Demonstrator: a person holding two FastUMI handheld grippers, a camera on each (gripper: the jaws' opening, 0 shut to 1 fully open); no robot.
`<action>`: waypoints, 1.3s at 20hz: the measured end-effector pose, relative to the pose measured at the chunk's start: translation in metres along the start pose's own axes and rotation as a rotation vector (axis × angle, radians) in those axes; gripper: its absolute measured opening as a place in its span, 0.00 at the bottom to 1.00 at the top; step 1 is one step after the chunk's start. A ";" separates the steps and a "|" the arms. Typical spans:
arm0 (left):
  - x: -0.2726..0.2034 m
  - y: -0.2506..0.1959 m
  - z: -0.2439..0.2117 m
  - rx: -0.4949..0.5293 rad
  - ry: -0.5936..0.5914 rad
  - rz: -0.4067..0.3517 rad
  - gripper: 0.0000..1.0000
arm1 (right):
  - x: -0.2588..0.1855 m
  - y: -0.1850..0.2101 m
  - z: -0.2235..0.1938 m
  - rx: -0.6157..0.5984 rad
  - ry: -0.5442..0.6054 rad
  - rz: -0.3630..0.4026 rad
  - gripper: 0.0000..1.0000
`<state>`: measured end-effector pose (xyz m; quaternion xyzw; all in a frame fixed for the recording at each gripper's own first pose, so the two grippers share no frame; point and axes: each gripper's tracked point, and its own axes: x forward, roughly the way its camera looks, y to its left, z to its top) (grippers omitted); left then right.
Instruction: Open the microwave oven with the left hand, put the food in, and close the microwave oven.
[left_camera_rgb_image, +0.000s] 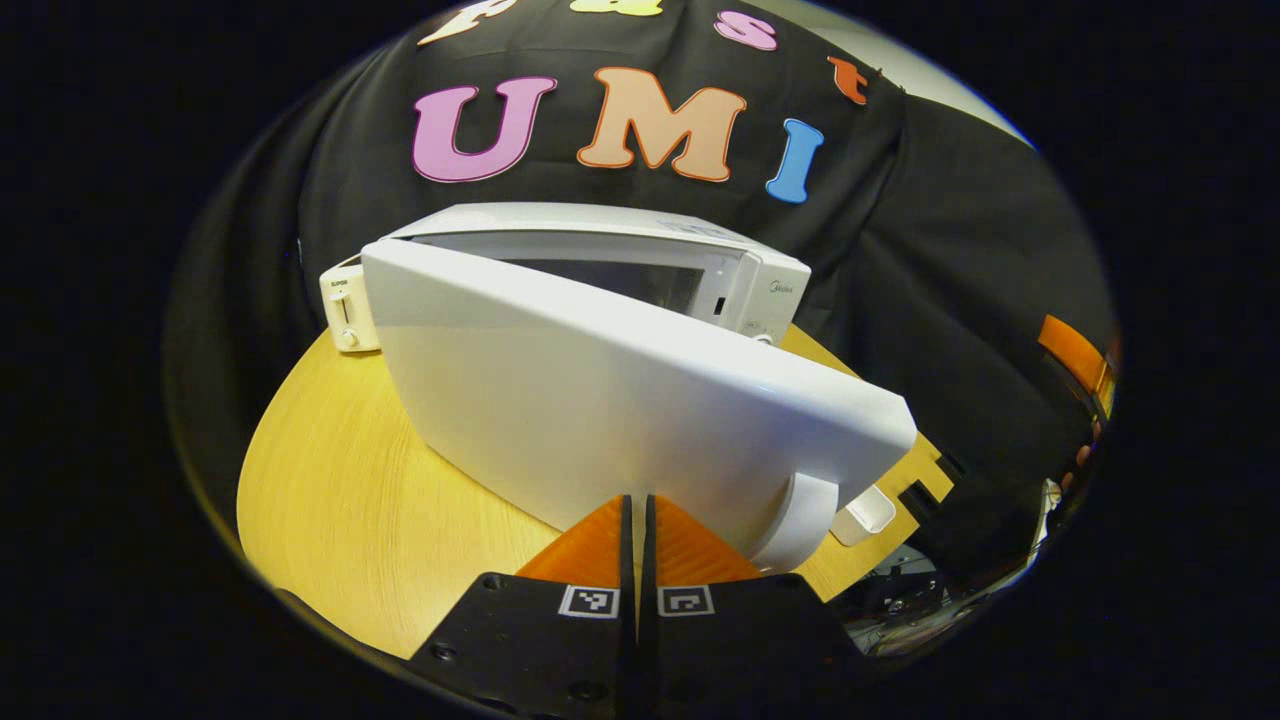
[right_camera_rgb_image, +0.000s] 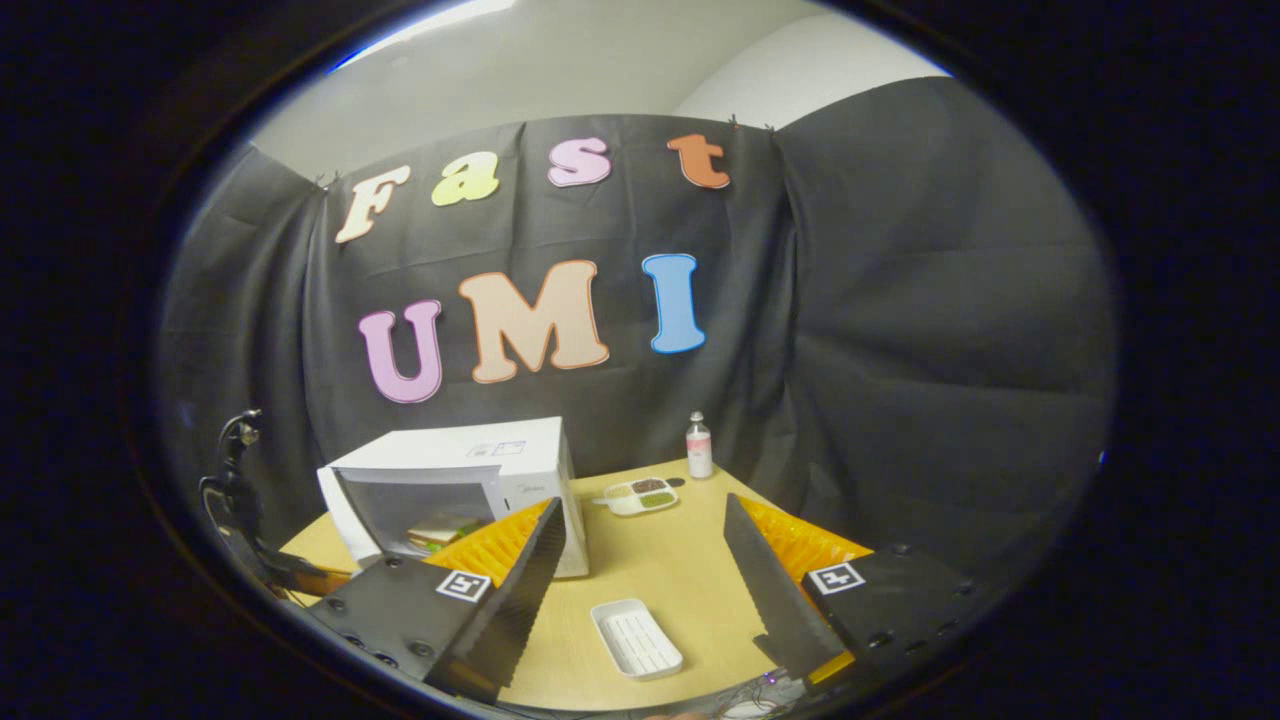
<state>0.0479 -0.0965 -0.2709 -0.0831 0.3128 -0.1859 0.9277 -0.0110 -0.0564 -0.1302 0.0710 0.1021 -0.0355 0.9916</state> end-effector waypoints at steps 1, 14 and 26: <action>0.005 -0.003 0.004 0.003 -0.006 -0.004 0.00 | -0.001 0.002 0.001 0.001 0.000 0.008 0.92; 0.084 -0.023 0.059 0.041 -0.045 -0.032 0.00 | -0.013 0.009 0.008 -0.056 0.000 0.042 0.92; 0.133 -0.021 0.087 0.060 -0.040 -0.003 0.00 | -0.005 0.016 0.009 -0.153 -0.003 0.057 0.92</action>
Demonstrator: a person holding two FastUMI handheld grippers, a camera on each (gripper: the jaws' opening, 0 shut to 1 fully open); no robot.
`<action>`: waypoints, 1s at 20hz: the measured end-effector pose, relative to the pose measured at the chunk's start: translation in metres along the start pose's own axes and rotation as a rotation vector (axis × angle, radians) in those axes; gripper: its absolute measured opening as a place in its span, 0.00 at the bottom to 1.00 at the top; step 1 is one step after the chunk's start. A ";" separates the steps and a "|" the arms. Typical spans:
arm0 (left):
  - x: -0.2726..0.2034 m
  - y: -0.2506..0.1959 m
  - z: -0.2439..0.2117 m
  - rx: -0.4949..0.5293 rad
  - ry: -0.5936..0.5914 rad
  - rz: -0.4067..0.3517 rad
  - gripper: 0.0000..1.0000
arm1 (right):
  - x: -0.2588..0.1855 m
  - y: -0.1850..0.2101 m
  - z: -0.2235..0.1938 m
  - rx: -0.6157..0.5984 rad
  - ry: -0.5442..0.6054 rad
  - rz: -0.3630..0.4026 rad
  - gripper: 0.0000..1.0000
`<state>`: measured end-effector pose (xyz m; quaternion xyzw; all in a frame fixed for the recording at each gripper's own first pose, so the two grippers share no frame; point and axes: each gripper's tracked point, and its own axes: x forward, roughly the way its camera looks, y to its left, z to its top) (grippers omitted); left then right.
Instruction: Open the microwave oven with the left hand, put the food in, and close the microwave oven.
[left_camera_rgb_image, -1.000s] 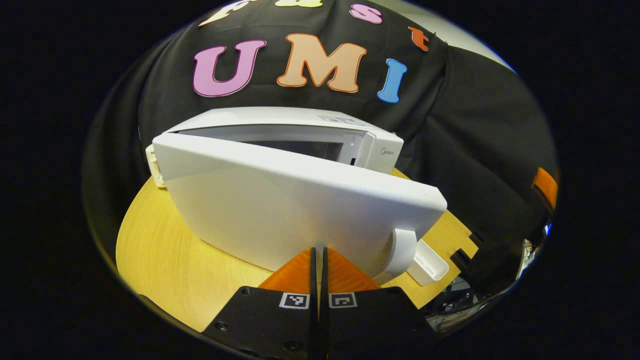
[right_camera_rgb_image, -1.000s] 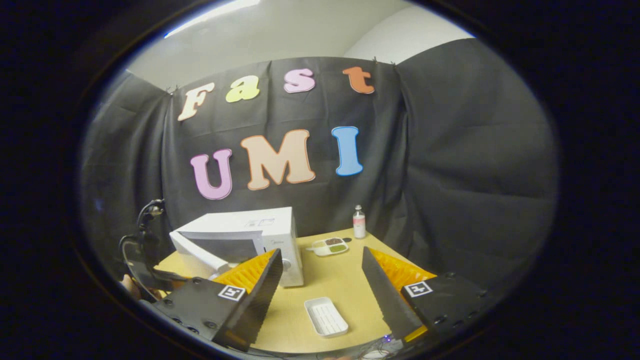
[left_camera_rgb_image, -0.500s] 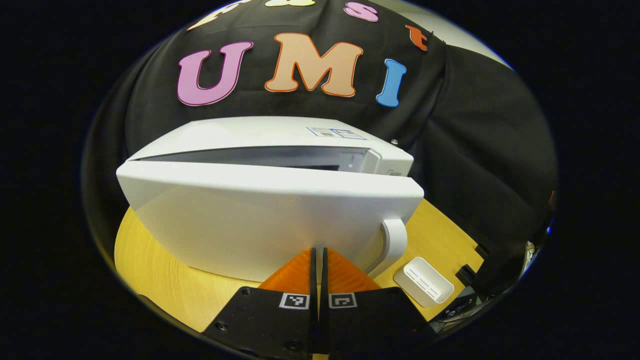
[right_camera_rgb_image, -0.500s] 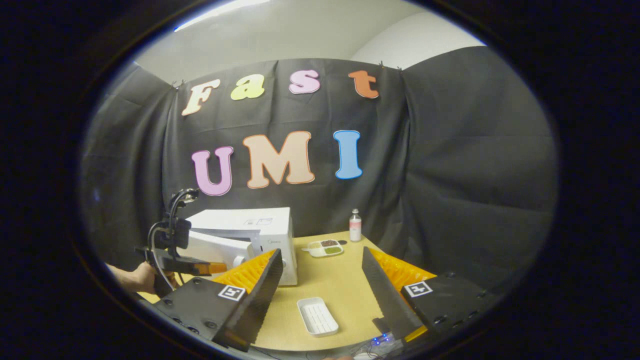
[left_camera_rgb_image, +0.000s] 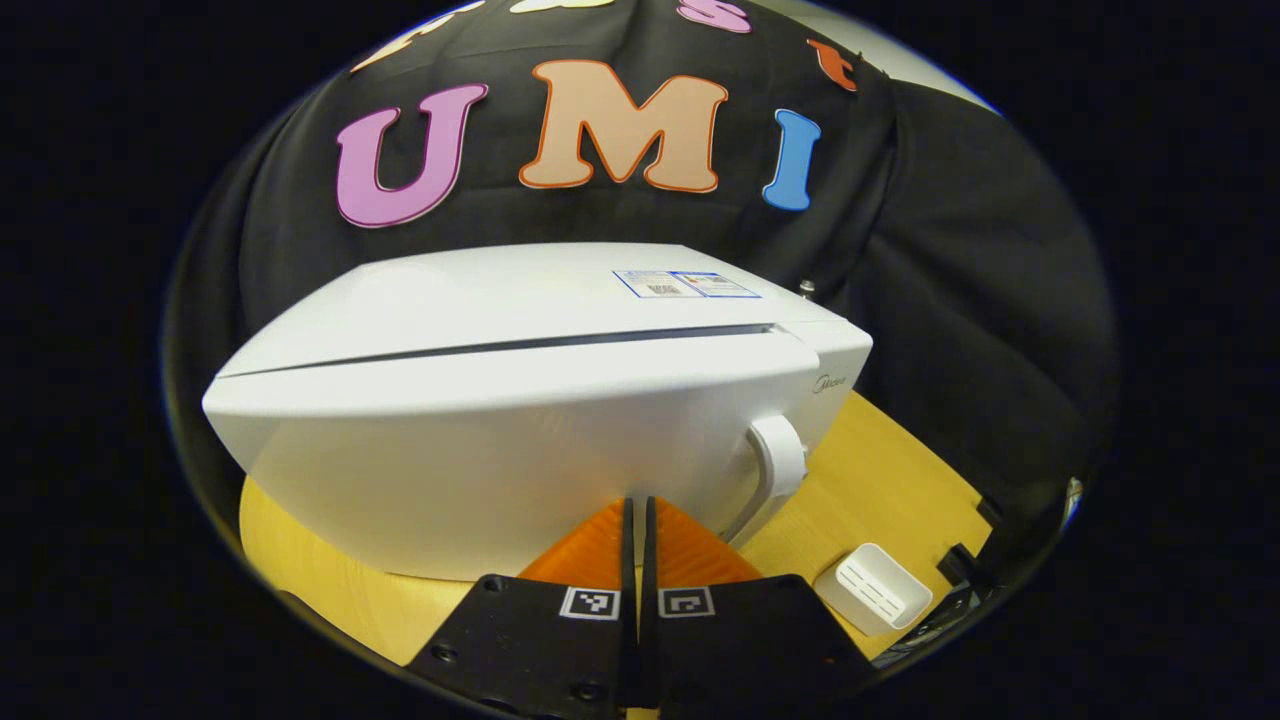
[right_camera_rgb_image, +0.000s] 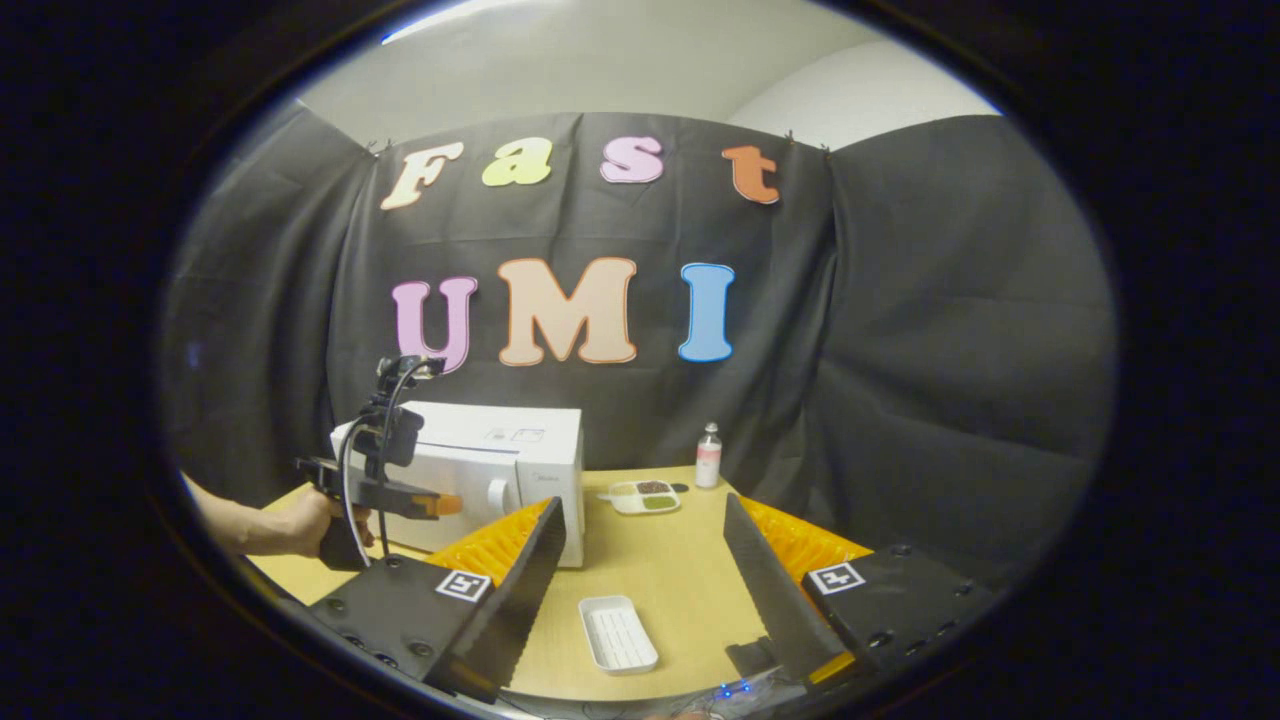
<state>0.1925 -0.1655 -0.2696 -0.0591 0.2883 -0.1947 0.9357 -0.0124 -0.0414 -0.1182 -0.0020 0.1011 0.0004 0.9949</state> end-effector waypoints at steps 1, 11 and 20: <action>0.001 0.000 0.000 -0.007 -0.001 0.001 0.00 | 0.000 0.000 0.000 -0.006 0.000 0.001 0.92; 0.015 -0.001 0.005 -0.006 -0.048 0.014 0.00 | 0.007 -0.008 -0.006 0.021 0.019 0.003 0.92; 0.007 -0.001 0.013 0.018 -0.097 0.055 0.02 | 0.006 -0.006 -0.006 0.034 0.002 0.018 0.92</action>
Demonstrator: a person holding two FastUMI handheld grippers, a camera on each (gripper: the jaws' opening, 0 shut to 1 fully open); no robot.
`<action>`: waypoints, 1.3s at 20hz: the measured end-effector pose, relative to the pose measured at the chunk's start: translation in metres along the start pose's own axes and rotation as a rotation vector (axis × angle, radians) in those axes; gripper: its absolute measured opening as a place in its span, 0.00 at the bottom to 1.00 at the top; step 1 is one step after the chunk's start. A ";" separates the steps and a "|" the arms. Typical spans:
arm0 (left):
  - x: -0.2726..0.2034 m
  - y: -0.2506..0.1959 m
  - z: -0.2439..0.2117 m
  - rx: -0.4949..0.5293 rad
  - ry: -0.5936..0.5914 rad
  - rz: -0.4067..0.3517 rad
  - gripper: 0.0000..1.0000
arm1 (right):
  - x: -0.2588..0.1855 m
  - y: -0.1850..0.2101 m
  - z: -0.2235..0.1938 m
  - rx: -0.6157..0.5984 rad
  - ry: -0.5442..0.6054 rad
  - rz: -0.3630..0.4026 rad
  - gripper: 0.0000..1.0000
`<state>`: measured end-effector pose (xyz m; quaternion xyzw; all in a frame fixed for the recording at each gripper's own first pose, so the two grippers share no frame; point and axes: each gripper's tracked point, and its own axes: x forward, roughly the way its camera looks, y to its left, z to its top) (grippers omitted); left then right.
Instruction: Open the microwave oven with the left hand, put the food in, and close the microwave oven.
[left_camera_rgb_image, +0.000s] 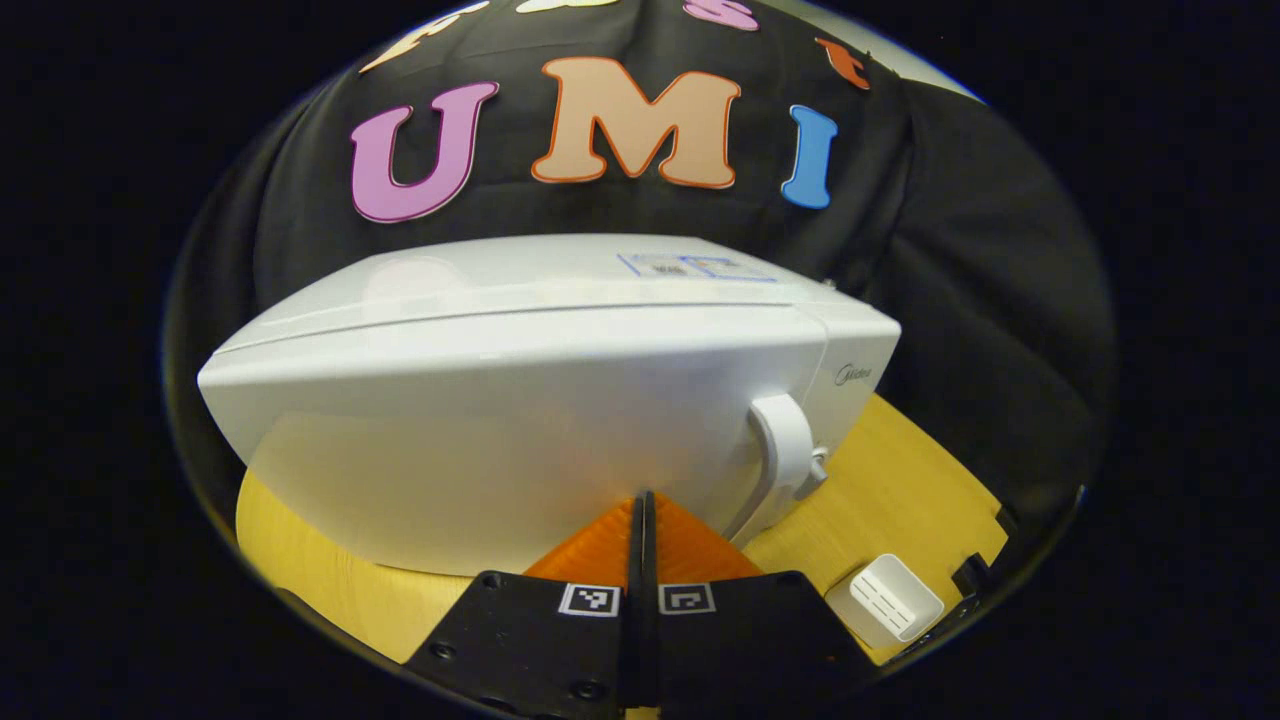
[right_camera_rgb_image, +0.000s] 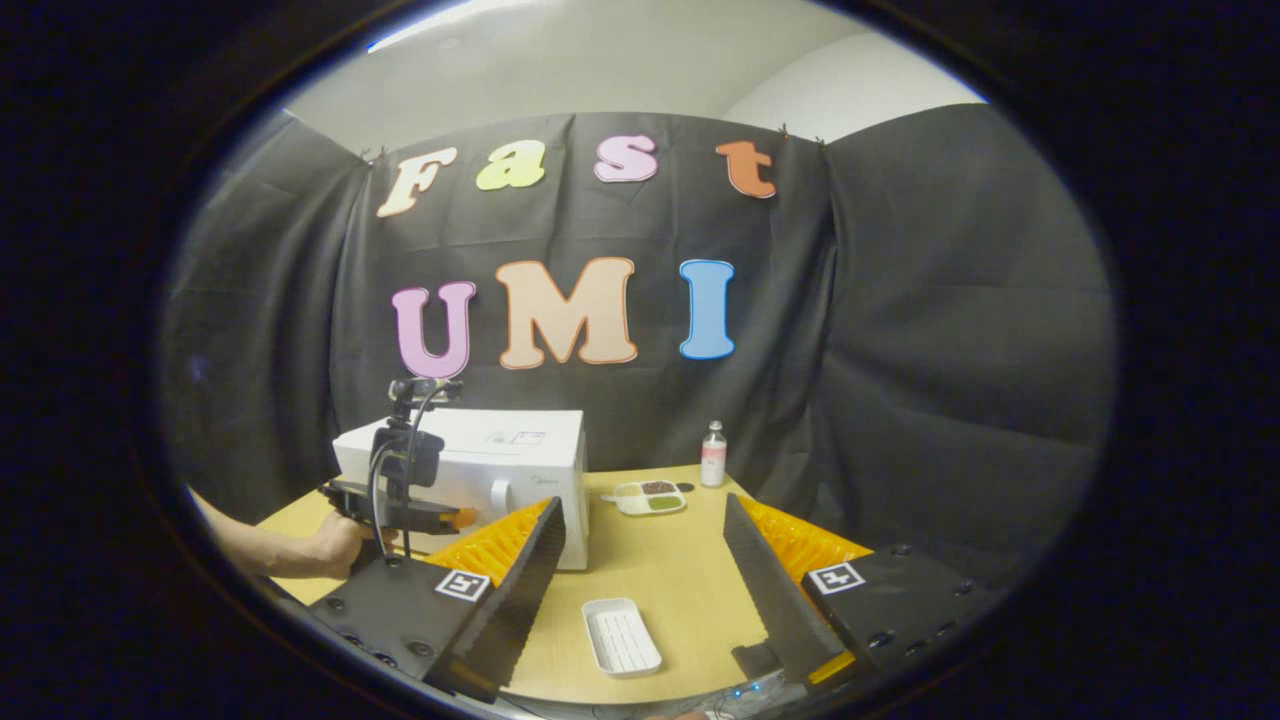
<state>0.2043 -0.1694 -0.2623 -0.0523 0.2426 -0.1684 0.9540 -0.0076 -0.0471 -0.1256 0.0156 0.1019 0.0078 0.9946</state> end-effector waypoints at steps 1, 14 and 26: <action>-0.010 -0.003 0.012 0.011 -0.045 -0.018 0.00 | 0.001 -0.001 -0.004 -0.009 0.008 0.001 0.92; -0.196 0.080 0.129 0.031 -0.322 0.130 0.00 | 0.039 0.001 0.017 0.002 -0.015 0.023 0.99; -0.289 0.090 0.153 0.116 -0.444 0.223 0.96 | 0.049 0.047 0.065 -0.056 -0.095 0.081 0.99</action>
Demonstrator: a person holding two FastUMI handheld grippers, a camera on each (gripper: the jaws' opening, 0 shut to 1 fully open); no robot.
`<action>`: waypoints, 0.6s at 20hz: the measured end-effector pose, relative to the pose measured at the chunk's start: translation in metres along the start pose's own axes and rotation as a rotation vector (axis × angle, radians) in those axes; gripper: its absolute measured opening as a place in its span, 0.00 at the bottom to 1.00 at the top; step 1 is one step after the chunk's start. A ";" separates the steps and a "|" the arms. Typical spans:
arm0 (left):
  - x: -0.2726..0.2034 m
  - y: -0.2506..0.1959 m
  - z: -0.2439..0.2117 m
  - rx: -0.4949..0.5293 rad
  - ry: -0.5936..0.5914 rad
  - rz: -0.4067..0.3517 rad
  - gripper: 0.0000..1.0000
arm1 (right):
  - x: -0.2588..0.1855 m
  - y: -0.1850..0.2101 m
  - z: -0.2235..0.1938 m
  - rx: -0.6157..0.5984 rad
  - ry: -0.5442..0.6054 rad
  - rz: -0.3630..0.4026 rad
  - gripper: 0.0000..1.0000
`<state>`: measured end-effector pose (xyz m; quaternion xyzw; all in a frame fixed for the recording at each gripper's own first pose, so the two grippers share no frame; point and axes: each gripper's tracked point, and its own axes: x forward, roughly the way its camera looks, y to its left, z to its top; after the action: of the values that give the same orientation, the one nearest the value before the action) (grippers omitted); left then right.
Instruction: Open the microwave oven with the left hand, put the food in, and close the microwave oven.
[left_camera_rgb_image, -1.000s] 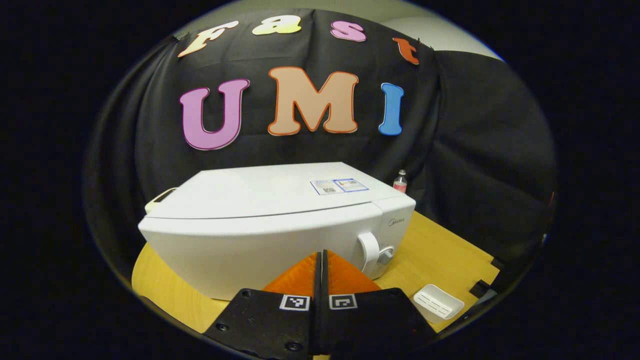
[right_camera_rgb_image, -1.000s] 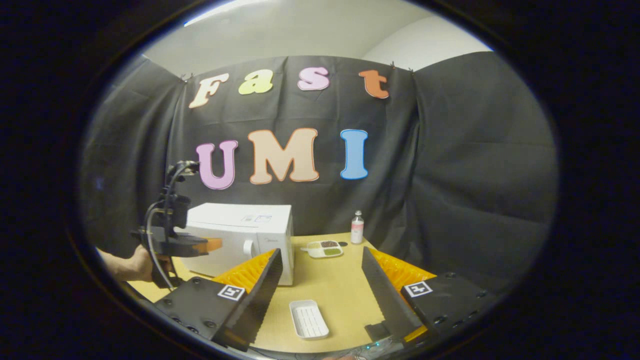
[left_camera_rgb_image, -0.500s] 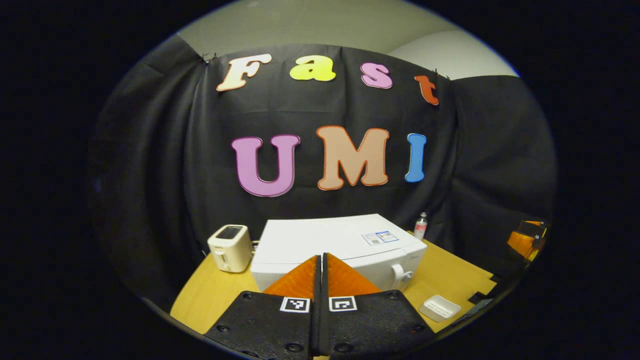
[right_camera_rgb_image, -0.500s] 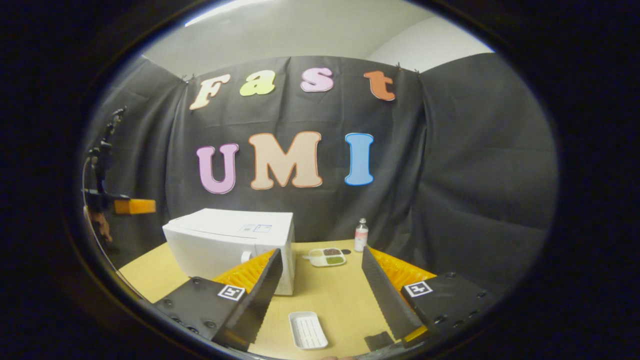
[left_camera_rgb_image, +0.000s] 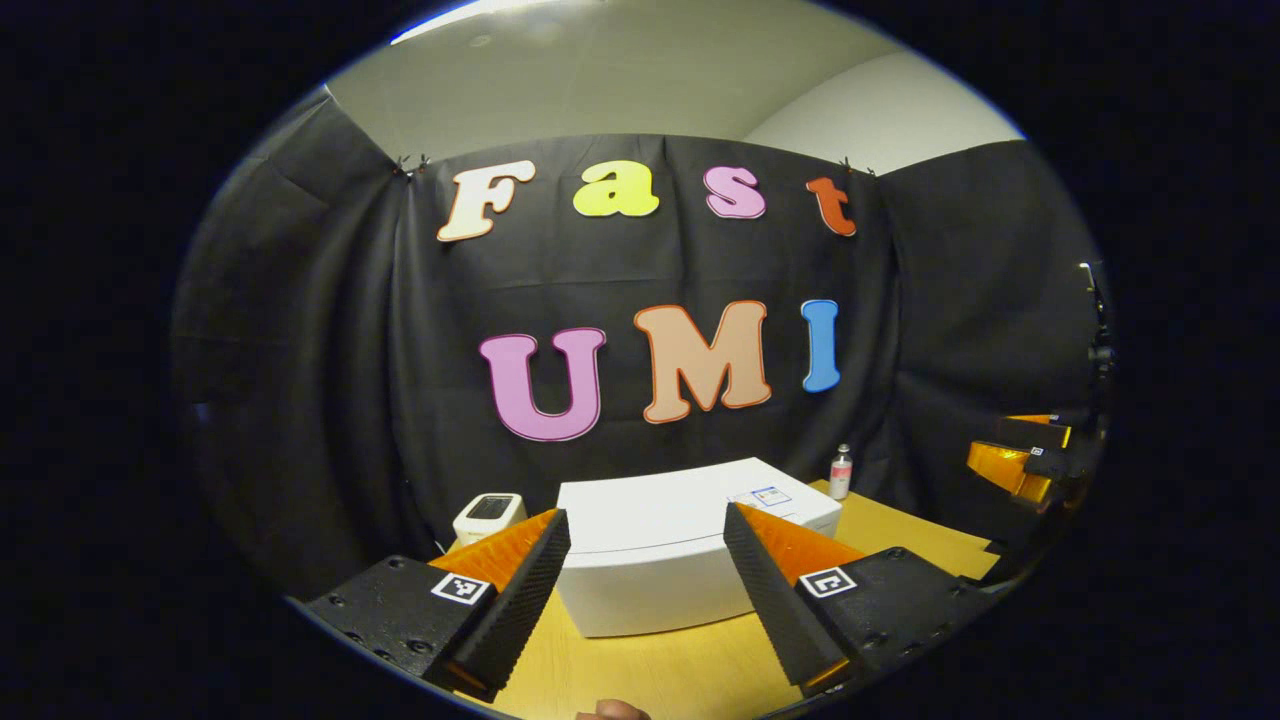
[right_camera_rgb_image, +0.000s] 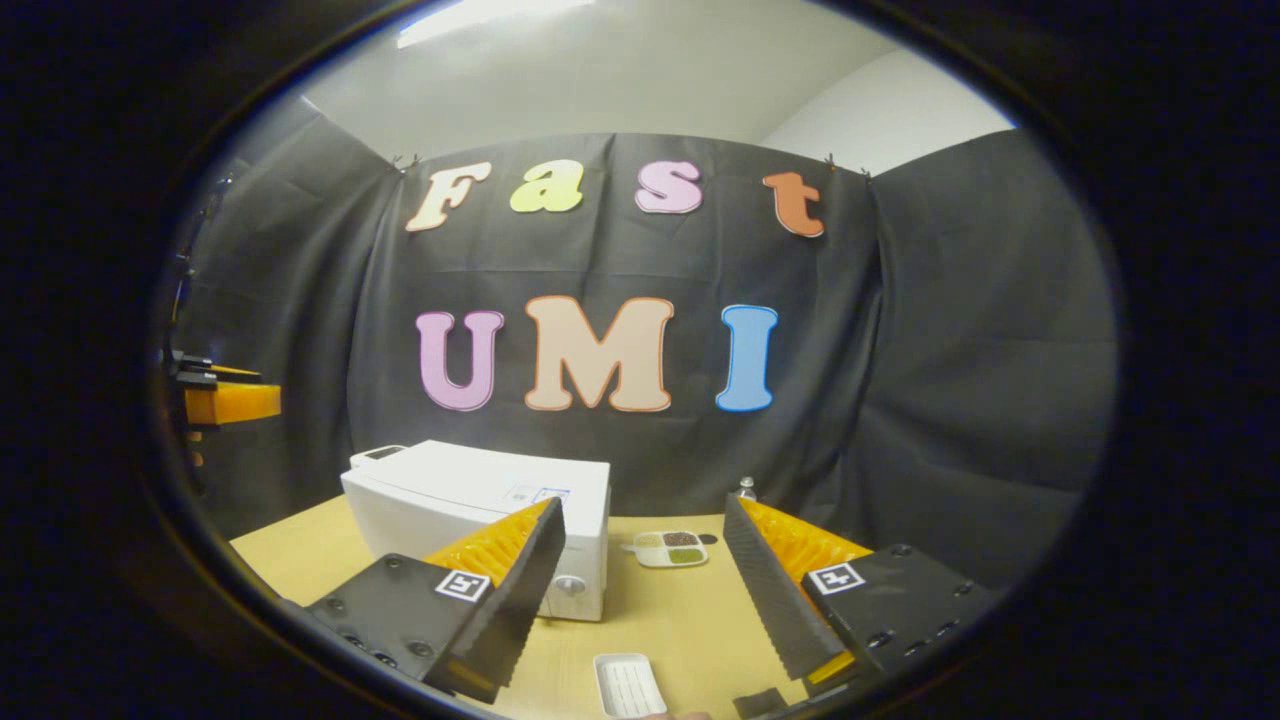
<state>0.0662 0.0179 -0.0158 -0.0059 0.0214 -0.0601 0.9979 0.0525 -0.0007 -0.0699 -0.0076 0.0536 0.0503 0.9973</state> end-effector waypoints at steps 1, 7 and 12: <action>-0.006 -0.001 0.004 -0.015 -0.009 0.012 0.98 | -0.003 0.002 0.001 -0.002 -0.005 0.000 0.99; -0.019 -0.004 0.000 -0.040 0.006 0.040 1.00 | -0.012 0.022 -0.001 -0.013 -0.009 0.023 0.99; -0.024 -0.012 -0.008 -0.065 0.036 0.032 0.98 | -0.016 0.026 0.000 -0.008 -0.016 0.026 0.92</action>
<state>0.0411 0.0090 -0.0231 -0.0370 0.0414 -0.0434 0.9975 0.0337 0.0239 -0.0682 -0.0105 0.0453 0.0636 0.9969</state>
